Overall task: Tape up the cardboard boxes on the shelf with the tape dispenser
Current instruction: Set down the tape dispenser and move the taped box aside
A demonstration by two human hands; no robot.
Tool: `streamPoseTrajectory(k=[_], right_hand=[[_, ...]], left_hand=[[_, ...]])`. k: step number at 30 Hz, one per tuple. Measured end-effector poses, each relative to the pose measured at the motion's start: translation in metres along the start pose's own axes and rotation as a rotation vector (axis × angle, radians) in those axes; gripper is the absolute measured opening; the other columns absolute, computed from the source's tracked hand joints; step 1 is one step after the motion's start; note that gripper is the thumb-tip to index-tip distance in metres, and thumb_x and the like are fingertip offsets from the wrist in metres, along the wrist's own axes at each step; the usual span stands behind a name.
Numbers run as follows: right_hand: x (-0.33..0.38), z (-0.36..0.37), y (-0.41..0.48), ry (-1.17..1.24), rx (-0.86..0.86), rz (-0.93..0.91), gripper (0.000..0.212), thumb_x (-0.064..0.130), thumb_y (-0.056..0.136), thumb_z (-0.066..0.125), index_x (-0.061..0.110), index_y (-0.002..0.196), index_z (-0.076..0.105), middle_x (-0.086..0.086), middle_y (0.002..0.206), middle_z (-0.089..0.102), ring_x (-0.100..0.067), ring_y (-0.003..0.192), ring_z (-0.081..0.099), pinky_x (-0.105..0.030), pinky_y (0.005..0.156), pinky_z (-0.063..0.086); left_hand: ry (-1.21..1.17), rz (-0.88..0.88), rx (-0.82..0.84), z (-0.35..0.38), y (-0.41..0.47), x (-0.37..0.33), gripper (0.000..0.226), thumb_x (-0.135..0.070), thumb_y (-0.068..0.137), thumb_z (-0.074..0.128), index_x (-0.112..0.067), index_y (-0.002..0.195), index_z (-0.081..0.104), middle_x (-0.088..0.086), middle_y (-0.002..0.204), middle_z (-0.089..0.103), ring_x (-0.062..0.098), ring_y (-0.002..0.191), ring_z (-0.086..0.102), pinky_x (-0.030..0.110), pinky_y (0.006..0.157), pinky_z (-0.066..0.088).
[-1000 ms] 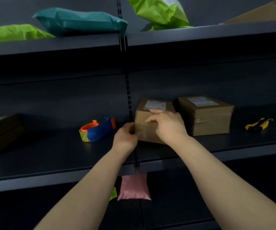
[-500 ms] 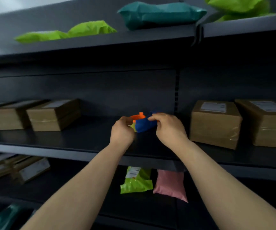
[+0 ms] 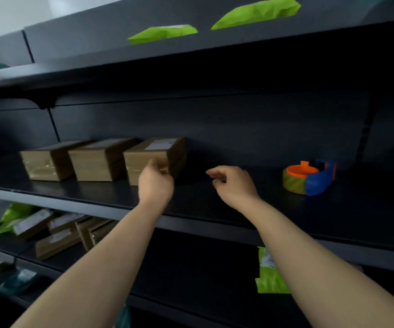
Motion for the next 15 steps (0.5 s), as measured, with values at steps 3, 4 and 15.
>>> streamPoseTrajectory(k=[3, 4, 15], right_hand=[[0.02, 0.034, 0.024, 0.086, -0.023, -0.001, 0.039, 0.007, 0.097, 0.052, 0.026, 0.13, 0.06, 0.009, 0.13, 0.061, -0.007, 0.12, 0.054, -0.016, 0.094, 0.039], [0.027, 0.044, 0.032, 0.103, -0.025, -0.003, 0.04, 0.007, 0.097, 0.052, 0.026, 0.132, 0.057, 0.008, 0.132, 0.059, -0.008, 0.123, 0.053, -0.018, 0.096, 0.039], [0.066, 0.111, 0.076, 0.003, 0.061, 0.01, 0.075, 0.005, 0.096, 0.048, 0.034, 0.154, 0.012, 0.002, 0.161, 0.015, -0.02, 0.144, 0.025, -0.03, 0.11, 0.03]], left_hand=[[0.014, 0.049, -0.09, -0.034, 0.036, 0.02, 0.04, 0.0, 0.09, 0.042, -0.018, 0.123, 0.055, 0.004, 0.119, 0.058, 0.025, 0.108, 0.055, 0.042, 0.088, 0.051], [0.04, 0.062, -0.105, -0.041, 0.047, 0.026, 0.042, 0.001, 0.089, 0.043, -0.018, 0.124, 0.054, 0.006, 0.127, 0.054, 0.026, 0.115, 0.051, 0.042, 0.091, 0.049], [-0.024, -0.084, 0.175, -0.036, 0.106, 0.086, 0.08, 0.0, 0.09, 0.048, -0.025, 0.154, 0.007, 0.008, 0.15, 0.038, 0.03, 0.132, 0.042, 0.042, 0.101, 0.042]])
Point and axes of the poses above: each hand's wrist, its own y-axis towards the middle knuckle, its own z-axis out of the palm, x = y × z, the point moved 6 cm from there along y, towards the middle knuckle
